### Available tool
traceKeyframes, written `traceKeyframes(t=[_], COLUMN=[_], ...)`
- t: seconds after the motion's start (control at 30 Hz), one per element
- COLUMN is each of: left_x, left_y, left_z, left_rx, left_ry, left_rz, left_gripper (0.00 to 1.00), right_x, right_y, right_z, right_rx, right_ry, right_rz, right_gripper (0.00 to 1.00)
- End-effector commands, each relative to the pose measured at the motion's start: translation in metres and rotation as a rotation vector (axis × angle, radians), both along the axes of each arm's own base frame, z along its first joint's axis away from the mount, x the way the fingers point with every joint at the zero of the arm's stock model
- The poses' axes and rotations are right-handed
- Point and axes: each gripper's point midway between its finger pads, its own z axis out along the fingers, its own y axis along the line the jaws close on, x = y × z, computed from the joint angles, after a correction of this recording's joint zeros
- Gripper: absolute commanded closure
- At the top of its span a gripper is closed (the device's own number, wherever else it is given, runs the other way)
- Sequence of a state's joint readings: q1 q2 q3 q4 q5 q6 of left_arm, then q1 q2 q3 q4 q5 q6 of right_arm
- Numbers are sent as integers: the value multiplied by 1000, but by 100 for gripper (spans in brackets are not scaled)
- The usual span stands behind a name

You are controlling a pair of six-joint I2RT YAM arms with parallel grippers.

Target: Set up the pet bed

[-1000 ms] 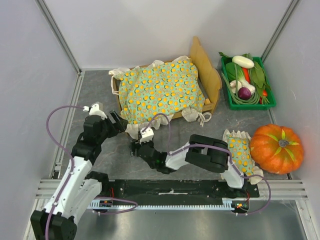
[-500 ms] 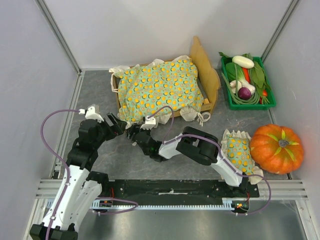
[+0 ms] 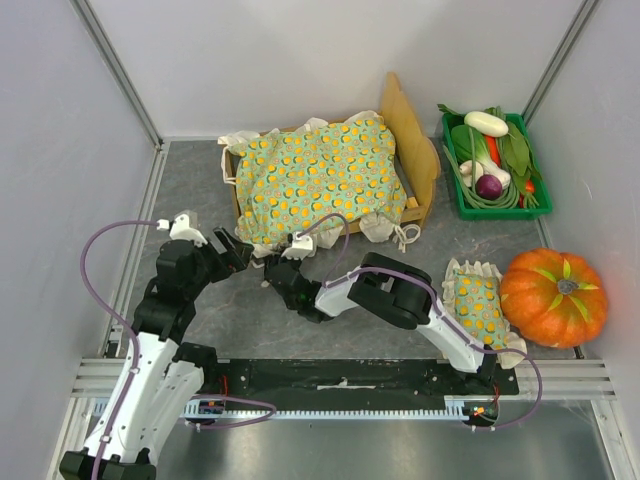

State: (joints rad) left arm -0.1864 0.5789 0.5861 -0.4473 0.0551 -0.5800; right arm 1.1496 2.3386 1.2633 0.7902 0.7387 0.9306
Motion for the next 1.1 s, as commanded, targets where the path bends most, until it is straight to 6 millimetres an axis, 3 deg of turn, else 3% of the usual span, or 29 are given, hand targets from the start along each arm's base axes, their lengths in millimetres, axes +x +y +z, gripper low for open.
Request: traceKeyframes(t=[0.0,0.03,0.1,0.13,0.17,0.23,0.3,0.33,0.4,0.53,0.67,0.7,0.83,1.07], left_x=[-2,-3,-4,-4,-5,-6,-7,-6,-7,-8,-8,-8,-9,-7], left_y=[0,0,0,-1,-2,-4,-3,-3,-3,-4,-4,-4,-4,-1], left_z=[7,7,8,6,5,4,4,4,4,0,-1,-2,-10,-8], left_rx=[-28,-30,-32,-33,-35,-41,-40,-40,-40,-47,-51,-49,-56,-46], left_ry=[-20,-21,-22,-17,-13,-10,-9,-11,-12,2,3,6,25,24], left_rz=[10,10,8,5,3,-7,-3,-4,-3,-9,-3,-2,3,21], left_gripper=[6,6,6,6,6,6,6,6,6,6,6,6,6,6], right_x=[-9,-10,-19,-24,-31,-43,-57,-62,-77,-101,-113,-115,-113,-118], right_y=[-22,-21,-26,-24,-34,-31,-36,-34,-37,-32,-26,-25,-27,-49], right_z=[-42,-35,-35,-24,-29,-11,-11,2,-3,8,15,16,36,76], right_rx=[-168,-175,-203,-199,-230,-213,-243,-230,-265,-292,-305,-316,-343,-348], right_ry=[63,54,49,43,50,38,40,31,53,61,61,57,25,-15], right_rz=[5,27,69,100,120,184,263,300,390,539,636,656,673,678], right_gripper=[94,100,100,100,100,100,100,99,99,97,85,72,50,37])
